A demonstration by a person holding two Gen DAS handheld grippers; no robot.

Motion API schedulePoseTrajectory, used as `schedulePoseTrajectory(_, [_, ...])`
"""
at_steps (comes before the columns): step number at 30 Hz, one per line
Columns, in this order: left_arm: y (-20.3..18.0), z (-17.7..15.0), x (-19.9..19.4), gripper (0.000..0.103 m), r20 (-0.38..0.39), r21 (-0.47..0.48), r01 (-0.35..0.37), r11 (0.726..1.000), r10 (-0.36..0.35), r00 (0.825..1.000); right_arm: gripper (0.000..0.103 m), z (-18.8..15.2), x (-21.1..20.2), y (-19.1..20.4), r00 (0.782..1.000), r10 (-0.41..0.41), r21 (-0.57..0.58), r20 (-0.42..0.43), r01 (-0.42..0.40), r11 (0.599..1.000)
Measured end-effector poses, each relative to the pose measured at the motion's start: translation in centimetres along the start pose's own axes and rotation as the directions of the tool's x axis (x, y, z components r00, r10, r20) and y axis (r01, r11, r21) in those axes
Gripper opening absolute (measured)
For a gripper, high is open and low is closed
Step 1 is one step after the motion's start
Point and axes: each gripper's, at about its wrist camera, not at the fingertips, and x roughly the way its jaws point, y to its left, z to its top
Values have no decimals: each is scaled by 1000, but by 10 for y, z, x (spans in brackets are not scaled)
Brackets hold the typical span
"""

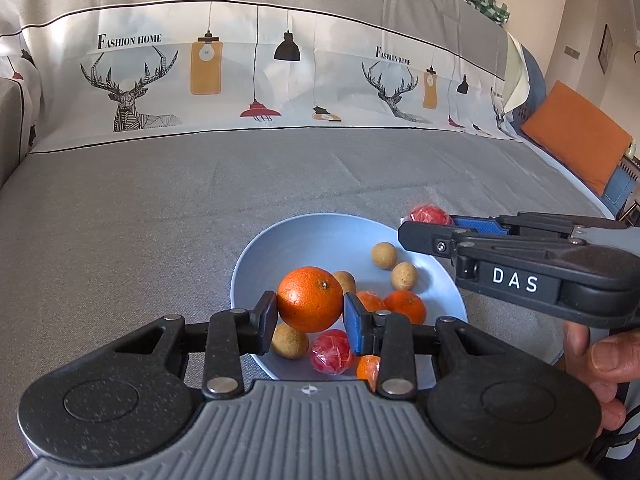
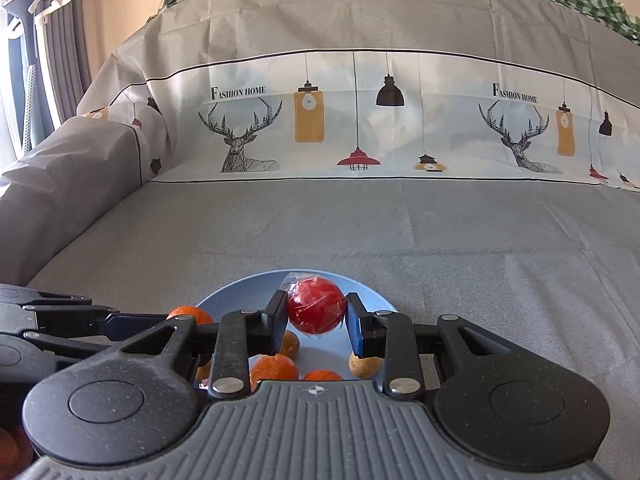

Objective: Organize fruits
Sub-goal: 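Carry the tangerine in the left gripper over the plate while the right carries the red fruit, then open both grippers to release the tangerine and red fruit onto the plate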

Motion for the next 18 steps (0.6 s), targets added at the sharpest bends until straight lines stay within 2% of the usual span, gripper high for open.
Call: schedulePoseTrajectory(18, [-1,0,-1,40,-5,-7,8,1000,-8,1000,32,-3,3,1,1000,-6,-6,-19,5,1000])
